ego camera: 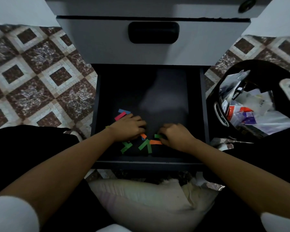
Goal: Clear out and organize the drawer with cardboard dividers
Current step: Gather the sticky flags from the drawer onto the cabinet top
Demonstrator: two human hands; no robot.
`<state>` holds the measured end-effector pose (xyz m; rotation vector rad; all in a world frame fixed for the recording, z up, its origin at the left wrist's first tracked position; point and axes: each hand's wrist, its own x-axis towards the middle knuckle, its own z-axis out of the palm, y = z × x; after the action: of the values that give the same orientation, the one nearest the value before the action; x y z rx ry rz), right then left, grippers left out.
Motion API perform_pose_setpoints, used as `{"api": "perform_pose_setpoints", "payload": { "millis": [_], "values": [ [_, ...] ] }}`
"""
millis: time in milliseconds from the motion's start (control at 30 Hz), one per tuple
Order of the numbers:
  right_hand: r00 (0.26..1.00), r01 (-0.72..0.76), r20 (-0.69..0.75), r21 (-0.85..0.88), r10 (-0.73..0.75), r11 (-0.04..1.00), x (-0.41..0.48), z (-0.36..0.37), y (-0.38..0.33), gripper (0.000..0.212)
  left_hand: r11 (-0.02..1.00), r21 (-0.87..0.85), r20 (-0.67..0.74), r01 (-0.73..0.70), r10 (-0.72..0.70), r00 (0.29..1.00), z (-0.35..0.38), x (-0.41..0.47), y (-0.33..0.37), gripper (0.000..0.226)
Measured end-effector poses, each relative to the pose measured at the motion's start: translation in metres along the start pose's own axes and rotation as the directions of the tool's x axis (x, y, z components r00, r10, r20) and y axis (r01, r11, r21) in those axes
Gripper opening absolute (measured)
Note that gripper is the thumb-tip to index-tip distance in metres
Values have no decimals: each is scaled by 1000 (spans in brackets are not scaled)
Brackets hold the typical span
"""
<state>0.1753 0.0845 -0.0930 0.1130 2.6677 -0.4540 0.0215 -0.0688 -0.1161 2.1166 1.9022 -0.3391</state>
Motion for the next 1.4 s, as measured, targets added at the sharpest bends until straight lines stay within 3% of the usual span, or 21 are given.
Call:
{"api": "perform_pose_setpoints", "payload": {
  "millis": [200,367,500,600,700,800,1067,1400],
  "values": [
    [1000,-3,20,-13,4,1000,0,2,0,31,996,90,-55,5,0,999,2,-3,3,16],
    [998,31,65,-38,-28,999,1,4,-5,32,993,115,-84,15,-5,996,4,-3,6,15],
    [988,81,132,-52,-74,995,2,12,-9,30,993,79,-62,87,-83,995,4,-5,3,37],
    [984,106,154,-86,-92,991,2,13,-13,32,990,92,-96,110,-101,990,5,-7,3,24],
    [987,109,133,-108,-94,988,4,15,-13,31,985,76,-94,154,-147,985,5,-7,5,29],
    [991,101,102,-142,-87,985,4,15,-14,30,975,54,-143,218,-208,968,5,-6,7,17],
    [996,85,51,-165,-77,983,8,16,-15,35,948,41,62,317,-319,946,-4,4,16,34],
    [999,-27,-46,10,27,1000,6,1,-7,29,929,-72,-66,364,-368,927,-10,-3,7,24]
  ]
}}
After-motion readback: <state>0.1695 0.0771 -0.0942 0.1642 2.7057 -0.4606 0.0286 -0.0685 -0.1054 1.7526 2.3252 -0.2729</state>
